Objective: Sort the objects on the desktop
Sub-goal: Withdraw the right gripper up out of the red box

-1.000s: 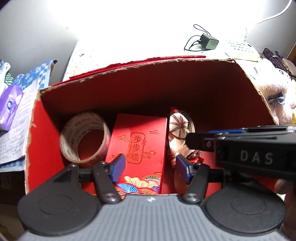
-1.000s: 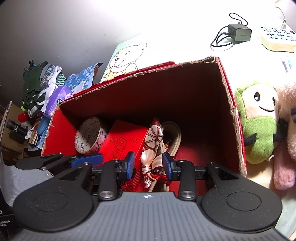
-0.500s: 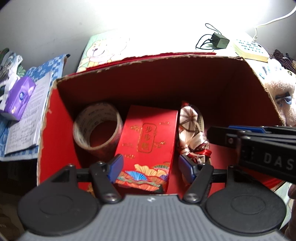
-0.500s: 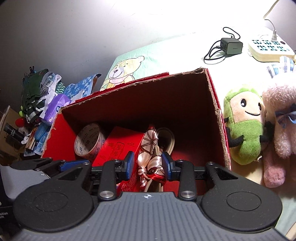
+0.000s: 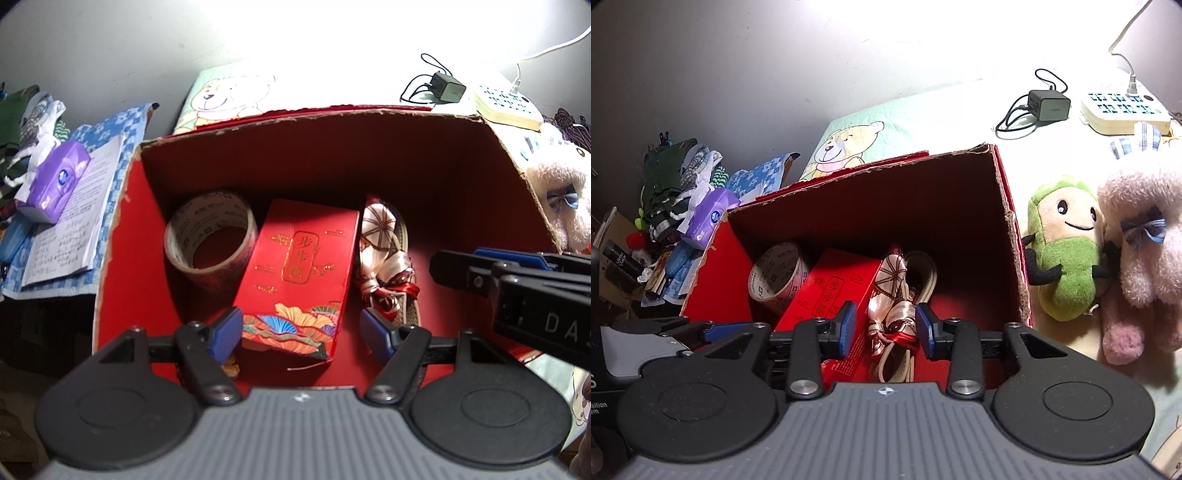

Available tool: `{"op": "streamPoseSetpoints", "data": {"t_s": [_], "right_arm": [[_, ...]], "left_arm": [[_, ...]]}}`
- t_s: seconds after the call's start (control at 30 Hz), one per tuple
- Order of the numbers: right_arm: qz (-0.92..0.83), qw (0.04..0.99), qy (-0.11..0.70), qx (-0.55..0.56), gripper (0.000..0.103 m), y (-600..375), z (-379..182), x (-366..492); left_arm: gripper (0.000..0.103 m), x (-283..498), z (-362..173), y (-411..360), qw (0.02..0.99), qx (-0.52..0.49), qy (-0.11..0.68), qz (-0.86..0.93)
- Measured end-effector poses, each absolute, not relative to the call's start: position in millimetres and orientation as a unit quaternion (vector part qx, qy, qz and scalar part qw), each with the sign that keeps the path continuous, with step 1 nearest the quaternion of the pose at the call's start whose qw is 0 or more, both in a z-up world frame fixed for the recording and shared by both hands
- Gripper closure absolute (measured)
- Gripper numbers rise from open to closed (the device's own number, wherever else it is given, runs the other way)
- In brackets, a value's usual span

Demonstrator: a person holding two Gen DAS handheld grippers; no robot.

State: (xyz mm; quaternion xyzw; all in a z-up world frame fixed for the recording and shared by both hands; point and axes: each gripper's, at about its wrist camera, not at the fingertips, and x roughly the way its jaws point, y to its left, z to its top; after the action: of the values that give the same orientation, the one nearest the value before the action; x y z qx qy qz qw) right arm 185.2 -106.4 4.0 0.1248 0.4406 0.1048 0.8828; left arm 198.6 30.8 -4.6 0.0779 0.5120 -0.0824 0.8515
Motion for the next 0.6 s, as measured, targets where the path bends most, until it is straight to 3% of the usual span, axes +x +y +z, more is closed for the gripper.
{"op": "streamPoseSetpoints", "data": {"t_s": [0.6], "right_arm": [[0.114, 0.891, 0.422, 0.118, 0.063, -118, 14, 162]], "left_arm": [[0.02, 172, 19, 25, 0.87, 0.073, 0.485, -0.043]]}}
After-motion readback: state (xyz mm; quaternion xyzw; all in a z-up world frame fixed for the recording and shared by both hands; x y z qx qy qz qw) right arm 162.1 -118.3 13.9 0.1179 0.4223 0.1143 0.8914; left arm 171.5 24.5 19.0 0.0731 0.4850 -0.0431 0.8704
